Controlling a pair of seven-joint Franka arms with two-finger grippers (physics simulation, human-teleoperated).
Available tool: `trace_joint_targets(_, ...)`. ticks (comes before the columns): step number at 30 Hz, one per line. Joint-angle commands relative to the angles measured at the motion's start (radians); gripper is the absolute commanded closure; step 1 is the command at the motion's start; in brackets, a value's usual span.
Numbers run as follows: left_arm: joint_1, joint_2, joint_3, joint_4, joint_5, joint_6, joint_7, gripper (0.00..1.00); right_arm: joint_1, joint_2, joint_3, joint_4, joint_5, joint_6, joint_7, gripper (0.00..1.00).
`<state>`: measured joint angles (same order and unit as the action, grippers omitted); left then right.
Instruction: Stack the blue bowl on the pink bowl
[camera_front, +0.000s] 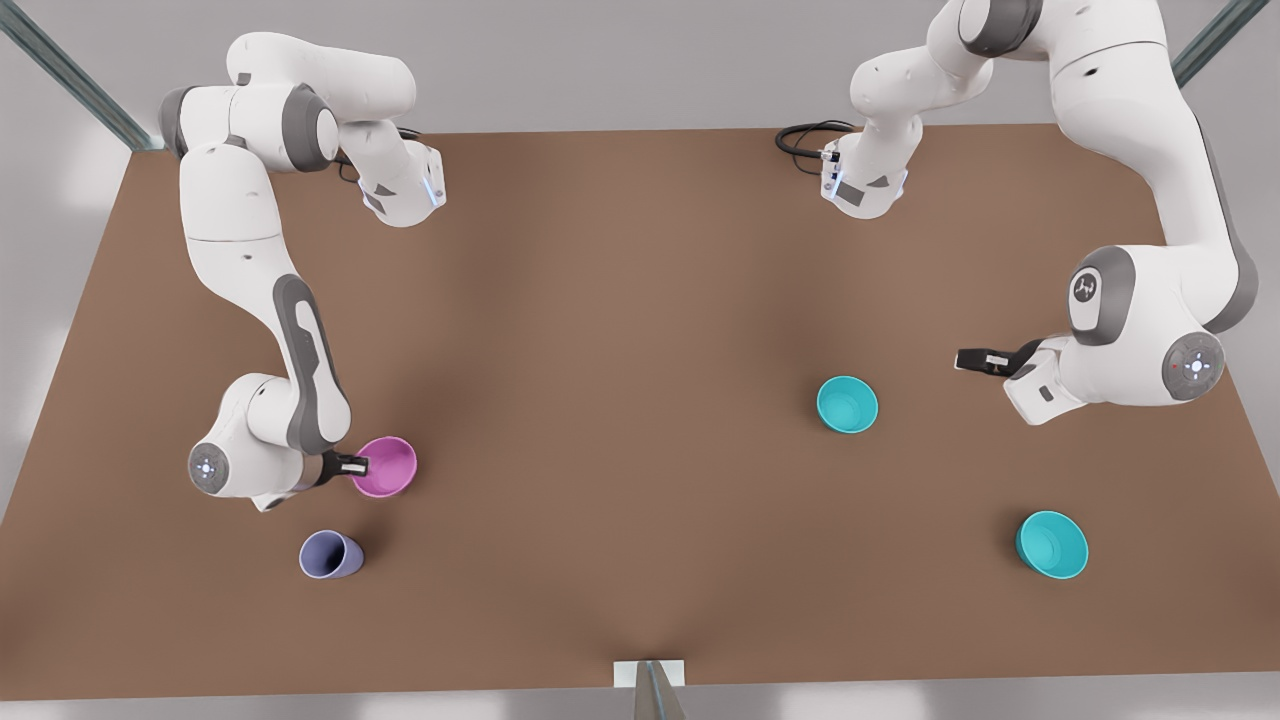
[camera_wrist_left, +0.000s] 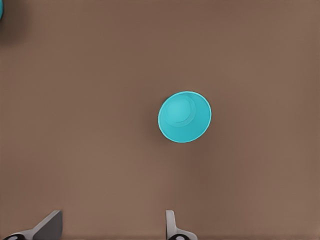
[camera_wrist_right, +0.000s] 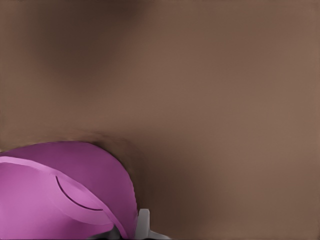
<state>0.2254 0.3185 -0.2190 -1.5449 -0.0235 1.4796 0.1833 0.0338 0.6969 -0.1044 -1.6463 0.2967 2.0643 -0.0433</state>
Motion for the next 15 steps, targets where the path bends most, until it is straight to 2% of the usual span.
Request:
trace_joint_targets(1,0.0,0.002,0.0,0.0,0.0,0.002,0.002,0.0,0.0,-0.002,0.0,0.005,-0.014,-0.003,0.01,0.79)
trace_joint_targets(3,0.0,0.002,0.0,0.0,0.0,0.002,0.002,0.0,0.006,-0.023,0.012,0.019,0.001,-0.029,0.01,0.79)
trace_joint_targets(6,0.0,0.002,0.0,0.0,0.0,0.002,0.002,0.0,0.023,-0.082,0.123,0.019,0.073,-0.058,0.068,0.79)
trace_joint_targets(7,0.0,0.002,0.0,0.0,-0.001,0.002,0.002,0.0,0.07,-0.085,0.155,0.039,0.094,-0.058,0.167,0.79)
trace_joint_targets(9,0.0,0.002,0.0,0.0,0.0,0.002,0.002,0.0,0.199,-0.082,0.157,0.089,0.127,-0.052,0.417,0.79)
trace_joint_targets(10,0.0,0.002,0.0,0.0,0.0,0.002,0.002,0.0,0.293,-0.065,0.155,0.155,0.127,-0.047,0.641,0.79)
trace_joint_targets(13,0.0,0.002,0.0,0.0,-0.001,0.002,0.002,0.0,0.465,0.085,0.146,0.388,0.11,-0.03,1.086,0.79)
trace_joint_targets(15,0.0,0.002,0.0,0.0,-0.001,0.002,0.002,0.0,0.532,0.171,0.147,0.516,0.021,-0.018,1.301,0.79)
